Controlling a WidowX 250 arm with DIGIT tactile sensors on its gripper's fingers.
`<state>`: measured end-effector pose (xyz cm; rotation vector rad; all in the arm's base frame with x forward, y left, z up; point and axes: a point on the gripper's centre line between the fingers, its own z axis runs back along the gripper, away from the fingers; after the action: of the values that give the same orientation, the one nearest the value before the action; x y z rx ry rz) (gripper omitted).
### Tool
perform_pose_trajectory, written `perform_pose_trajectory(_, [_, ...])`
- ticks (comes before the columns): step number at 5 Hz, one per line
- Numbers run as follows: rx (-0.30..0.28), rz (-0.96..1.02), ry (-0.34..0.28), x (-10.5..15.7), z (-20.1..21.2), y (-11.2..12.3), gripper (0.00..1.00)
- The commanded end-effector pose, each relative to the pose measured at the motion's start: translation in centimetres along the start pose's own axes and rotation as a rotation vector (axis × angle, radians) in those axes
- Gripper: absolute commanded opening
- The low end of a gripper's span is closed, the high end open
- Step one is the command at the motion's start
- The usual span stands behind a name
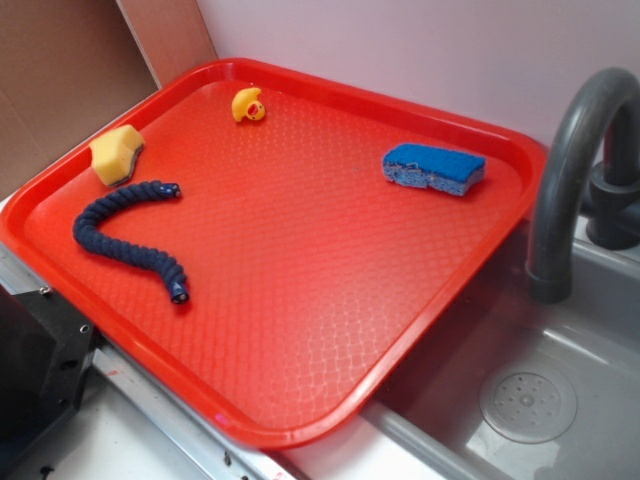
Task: Grab the green sponge.
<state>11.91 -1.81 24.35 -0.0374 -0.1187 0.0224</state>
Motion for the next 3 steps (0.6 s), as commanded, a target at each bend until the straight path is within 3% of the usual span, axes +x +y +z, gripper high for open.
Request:
perform_pose_trajectory(1, [0.000, 0.000, 0.000, 0.0, 0.0, 0.0, 1.00])
perform_pose_trajectory(2, [-0.022, 0.244, -0.154, 1.6, -0.1, 2.3, 1.00])
perform_pose_trajectory(3, [0.031, 0.489, -0.147, 3.2, -1.0, 4.6, 1.00])
